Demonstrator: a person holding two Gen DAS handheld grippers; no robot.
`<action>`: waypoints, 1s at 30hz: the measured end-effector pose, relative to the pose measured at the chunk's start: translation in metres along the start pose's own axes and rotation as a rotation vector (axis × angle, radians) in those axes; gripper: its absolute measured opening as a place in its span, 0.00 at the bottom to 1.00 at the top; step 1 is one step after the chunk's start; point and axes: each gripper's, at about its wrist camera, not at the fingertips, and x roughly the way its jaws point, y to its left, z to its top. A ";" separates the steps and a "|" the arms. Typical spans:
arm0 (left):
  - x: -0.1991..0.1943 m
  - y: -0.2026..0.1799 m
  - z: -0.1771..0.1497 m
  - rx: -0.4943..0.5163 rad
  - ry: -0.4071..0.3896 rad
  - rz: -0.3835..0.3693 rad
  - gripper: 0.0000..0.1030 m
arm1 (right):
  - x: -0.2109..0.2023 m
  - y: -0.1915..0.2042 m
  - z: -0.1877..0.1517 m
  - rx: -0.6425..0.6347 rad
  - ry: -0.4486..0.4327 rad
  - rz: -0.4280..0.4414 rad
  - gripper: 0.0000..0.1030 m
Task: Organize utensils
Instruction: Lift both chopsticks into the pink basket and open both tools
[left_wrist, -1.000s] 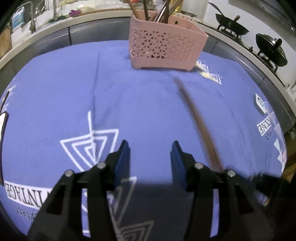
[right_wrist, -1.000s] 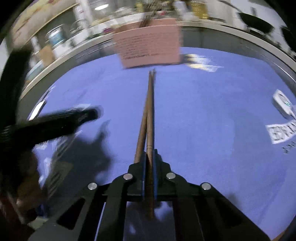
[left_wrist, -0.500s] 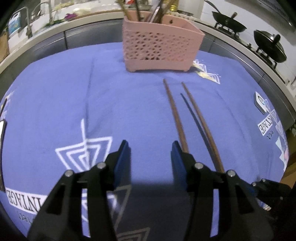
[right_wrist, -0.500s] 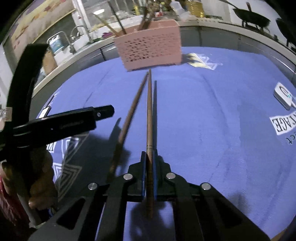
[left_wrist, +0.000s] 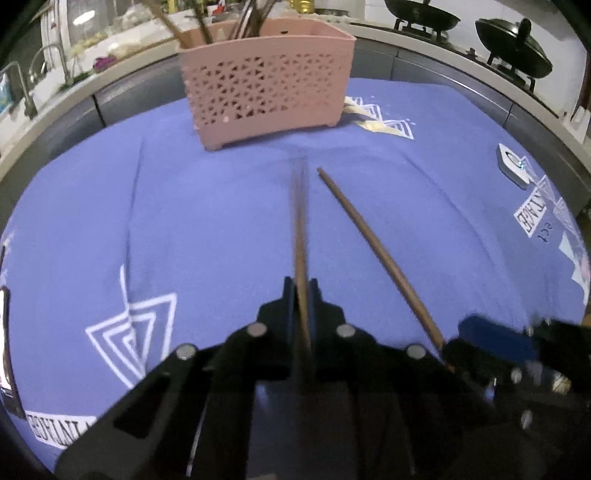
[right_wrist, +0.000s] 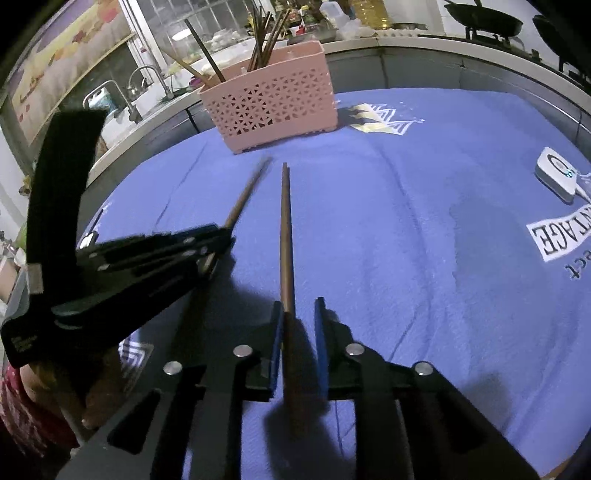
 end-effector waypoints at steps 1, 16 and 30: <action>-0.003 0.005 -0.004 -0.004 0.002 0.004 0.06 | 0.000 0.001 0.004 -0.010 -0.003 0.004 0.23; 0.005 0.037 0.015 -0.088 0.045 0.033 0.12 | 0.053 0.011 0.090 -0.088 0.118 0.023 0.26; -0.030 0.056 0.058 -0.103 -0.103 -0.073 0.04 | 0.035 0.030 0.117 -0.188 0.062 0.057 0.05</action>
